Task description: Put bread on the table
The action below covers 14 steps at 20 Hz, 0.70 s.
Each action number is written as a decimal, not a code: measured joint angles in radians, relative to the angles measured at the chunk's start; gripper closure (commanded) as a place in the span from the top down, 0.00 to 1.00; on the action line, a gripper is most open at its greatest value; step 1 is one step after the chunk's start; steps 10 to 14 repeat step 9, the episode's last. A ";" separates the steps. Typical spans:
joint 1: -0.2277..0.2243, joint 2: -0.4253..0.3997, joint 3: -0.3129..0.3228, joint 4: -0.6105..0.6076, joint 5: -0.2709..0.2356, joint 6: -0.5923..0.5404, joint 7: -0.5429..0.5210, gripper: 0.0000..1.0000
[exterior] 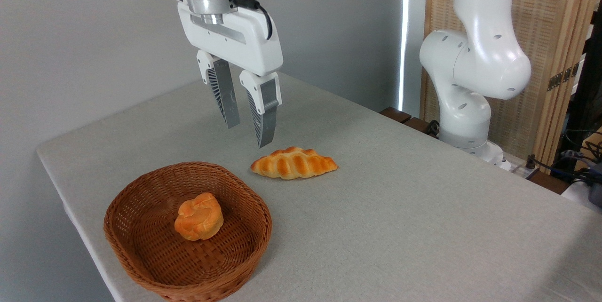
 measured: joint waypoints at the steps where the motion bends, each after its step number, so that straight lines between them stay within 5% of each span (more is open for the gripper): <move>1: 0.000 0.000 0.006 0.005 0.000 0.000 0.001 1.00; 14: 0.000 0.000 0.007 0.006 0.000 0.000 0.001 1.00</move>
